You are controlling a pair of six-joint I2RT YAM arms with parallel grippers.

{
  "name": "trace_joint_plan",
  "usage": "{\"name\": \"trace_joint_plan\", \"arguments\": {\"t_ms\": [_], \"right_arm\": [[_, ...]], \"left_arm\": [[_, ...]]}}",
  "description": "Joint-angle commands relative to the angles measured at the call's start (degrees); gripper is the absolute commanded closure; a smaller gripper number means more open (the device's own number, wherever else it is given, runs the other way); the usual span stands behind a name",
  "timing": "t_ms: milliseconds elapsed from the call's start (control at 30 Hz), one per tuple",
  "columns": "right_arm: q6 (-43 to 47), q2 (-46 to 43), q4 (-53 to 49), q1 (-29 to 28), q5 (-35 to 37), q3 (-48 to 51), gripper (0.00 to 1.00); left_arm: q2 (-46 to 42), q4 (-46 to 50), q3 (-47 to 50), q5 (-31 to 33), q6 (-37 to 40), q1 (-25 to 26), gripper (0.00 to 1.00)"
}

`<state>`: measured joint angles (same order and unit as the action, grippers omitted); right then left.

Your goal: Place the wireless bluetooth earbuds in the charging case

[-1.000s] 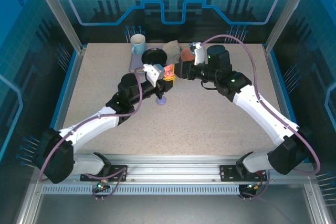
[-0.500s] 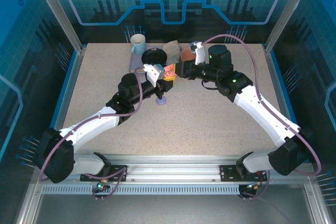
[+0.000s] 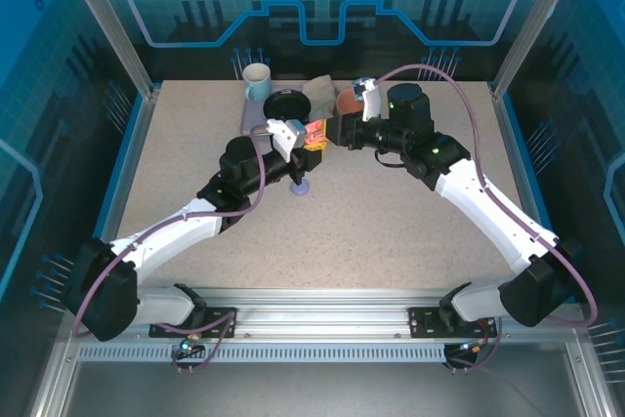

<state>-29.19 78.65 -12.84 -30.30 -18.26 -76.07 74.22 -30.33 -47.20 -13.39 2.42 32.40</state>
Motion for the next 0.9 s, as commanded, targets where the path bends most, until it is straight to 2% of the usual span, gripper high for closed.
{"name": "trace_joint_plan", "arguments": {"t_ms": [0,333,667,867], "right_arm": [[-0.17,-0.59,0.8,0.69,-1.03,0.9,0.67],[-0.25,-0.91,0.62,0.68,-1.14,1.46,0.72],[0.86,-1.59,-0.73,0.68,-0.36,-0.61,0.87],[1.58,-3.06,-1.79,1.13,0.87,-1.15,0.88]], "left_arm": [[0.13,-2.87,-1.05,-0.61,-0.57,-0.28,1.0],[0.22,-2.82,-1.27,-0.59,-0.5,-0.26,1.0],[0.23,-2.72,-1.07,-0.81,-0.46,-0.3,1.0],[0.32,-2.71,-0.79,-0.88,-0.42,-0.28,1.0]]}}
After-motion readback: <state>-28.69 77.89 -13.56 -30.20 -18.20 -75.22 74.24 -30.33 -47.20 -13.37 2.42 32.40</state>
